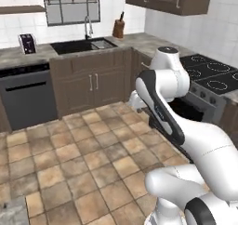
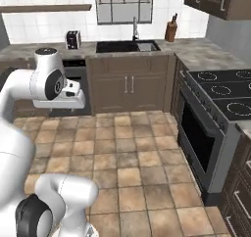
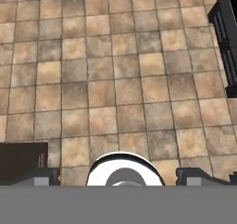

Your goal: Place the drinks on the dining counter in a tight cluster.

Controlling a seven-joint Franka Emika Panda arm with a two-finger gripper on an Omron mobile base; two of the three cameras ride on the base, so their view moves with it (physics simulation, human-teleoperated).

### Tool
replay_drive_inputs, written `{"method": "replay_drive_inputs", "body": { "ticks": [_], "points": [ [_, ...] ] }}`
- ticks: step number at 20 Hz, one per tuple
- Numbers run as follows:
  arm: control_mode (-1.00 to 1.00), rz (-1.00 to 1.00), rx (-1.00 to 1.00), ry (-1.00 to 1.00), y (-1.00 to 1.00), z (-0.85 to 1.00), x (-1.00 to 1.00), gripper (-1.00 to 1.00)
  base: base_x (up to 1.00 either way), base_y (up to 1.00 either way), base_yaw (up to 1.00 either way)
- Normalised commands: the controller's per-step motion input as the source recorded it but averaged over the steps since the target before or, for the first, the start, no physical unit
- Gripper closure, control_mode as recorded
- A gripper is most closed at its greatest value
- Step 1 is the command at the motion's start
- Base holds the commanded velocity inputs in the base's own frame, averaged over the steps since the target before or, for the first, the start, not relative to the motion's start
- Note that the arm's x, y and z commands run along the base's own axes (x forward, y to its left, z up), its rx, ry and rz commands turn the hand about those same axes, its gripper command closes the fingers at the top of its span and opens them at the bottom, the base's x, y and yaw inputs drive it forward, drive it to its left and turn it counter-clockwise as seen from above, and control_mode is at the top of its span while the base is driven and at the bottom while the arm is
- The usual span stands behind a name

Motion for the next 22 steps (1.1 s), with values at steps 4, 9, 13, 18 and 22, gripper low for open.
{"method": "replay_drive_inputs", "body": {
  "ticks": [4, 9, 13, 18, 22],
  "points": [
    [1.0, 0.0, 0.0, 0.0, 0.0, 0.0, 0.0, -1.0, 0.26, -0.14, -0.74],
    [1.0, 0.0, 0.0, 0.0, 0.0, 0.0, 0.0, -1.0, 0.39, -0.02, -0.72],
    [1.0, 0.0, 0.0, 0.0, 0.0, 0.0, 0.0, -1.0, 0.38, 0.0, -0.72],
    [1.0, 0.0, 0.0, 0.0, 0.0, 0.0, 0.0, -1.0, 0.74, 0.0, -0.62],
    [1.0, 0.0, 0.0, 0.0, 0.0, 0.0, 0.0, -1.0, 0.97, 0.05, -0.61]
  ]
}}
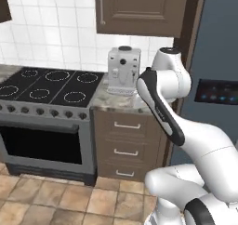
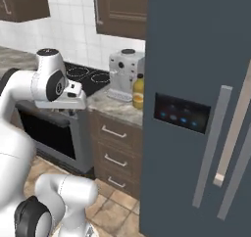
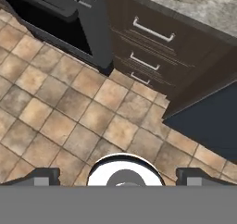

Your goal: Place the drinks on the dining counter in a tight cluster.

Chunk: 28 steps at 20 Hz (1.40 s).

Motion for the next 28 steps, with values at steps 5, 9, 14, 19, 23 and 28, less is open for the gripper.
{"method": "replay_drive_inputs", "body": {
  "ticks": [5, 9, 14, 19, 23, 28],
  "points": [
    [1.0, 0.0, 0.0, 0.0, 0.0, 0.0, 0.0, -1.0, 1.0, 0.24, -0.54],
    [1.0, 0.0, 0.0, 0.0, 0.0, 0.0, 0.0, -1.0, 0.79, 0.15, -0.46],
    [1.0, 0.0, 0.0, 0.0, 0.0, 0.0, 0.0, -1.0, 0.26, 0.37, -0.47],
    [1.0, 0.0, 0.0, 0.0, 0.0, 0.0, 0.0, -1.0, -0.12, 0.47, -0.44],
    [1.0, 0.0, 0.0, 0.0, 0.0, 0.0, 0.0, -1.0, 0.0, 0.39, -0.29],
    [1.0, 0.0, 0.0, 0.0, 0.0, 0.0, 0.0, -1.0, 0.05, 0.25, -0.15]
  ]
}}
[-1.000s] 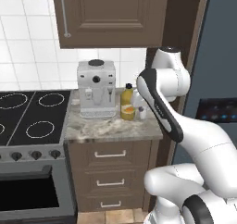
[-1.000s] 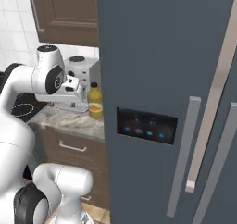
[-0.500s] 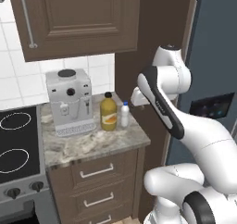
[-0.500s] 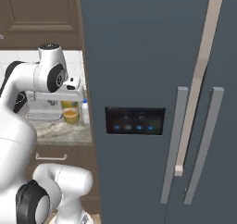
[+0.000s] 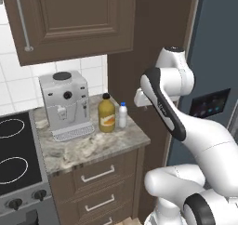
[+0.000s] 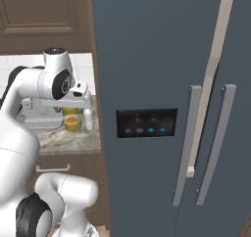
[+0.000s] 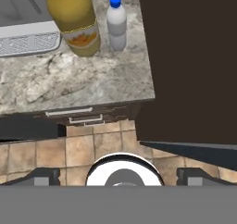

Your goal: Place the drinks on the dining counter in a tight cluster.

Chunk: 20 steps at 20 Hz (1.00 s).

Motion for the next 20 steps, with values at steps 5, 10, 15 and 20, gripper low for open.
{"method": "replay_drive_inputs", "body": {
  "ticks": [5, 10, 15, 20],
  "points": [
    [1.0, 0.0, 0.0, 0.0, 0.0, 0.0, 0.0, -1.0, 0.03, 0.48, 0.01],
    [1.0, 0.0, 0.0, 0.0, 0.0, 0.0, 0.0, -1.0, 0.02, 0.38, 0.1],
    [1.0, 0.0, 0.0, 0.0, 0.0, 0.0, 0.0, -1.0, 0.67, 0.0, 0.02],
    [1.0, 0.0, 0.0, 0.0, 0.0, 0.0, 0.0, -1.0, 0.81, 0.3, 0.0]
  ]
}}
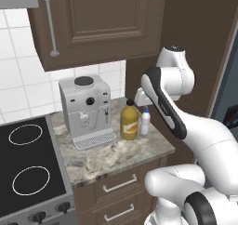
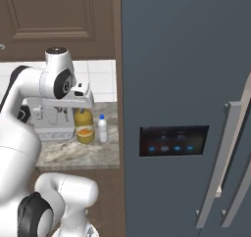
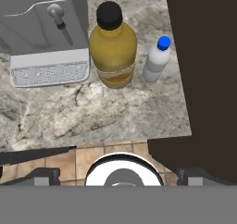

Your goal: Place the drinks on the dining counter in a tight cluster.

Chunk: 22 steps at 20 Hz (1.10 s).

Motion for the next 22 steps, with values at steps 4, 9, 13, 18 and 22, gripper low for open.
{"method": "replay_drive_inputs", "body": {
  "ticks": [4, 9, 13, 18, 22],
  "points": [
    [1.0, 0.0, 0.0, 0.0, 0.0, 0.0, 0.0, -1.0, 0.73, 0.09, 0.0],
    [1.0, 0.0, 0.0, 0.0, 0.0, 0.0, 0.0, -1.0, 0.22, 0.0, 0.0],
    [1.0, 0.0, 0.0, 0.0, 0.0, 0.0, 0.0, -1.0, 0.0, 0.0, 0.0],
    [1.0, 0.0, 0.0, 0.0, 0.0, 0.0, 0.0, -1.0, 0.0, 0.0, 0.0],
    [-1.0, 0.0, 0.0, 0.06, 0.03, -0.03, 0.03, -1.0, 0.0, 0.0, 0.0]
  ]
}}
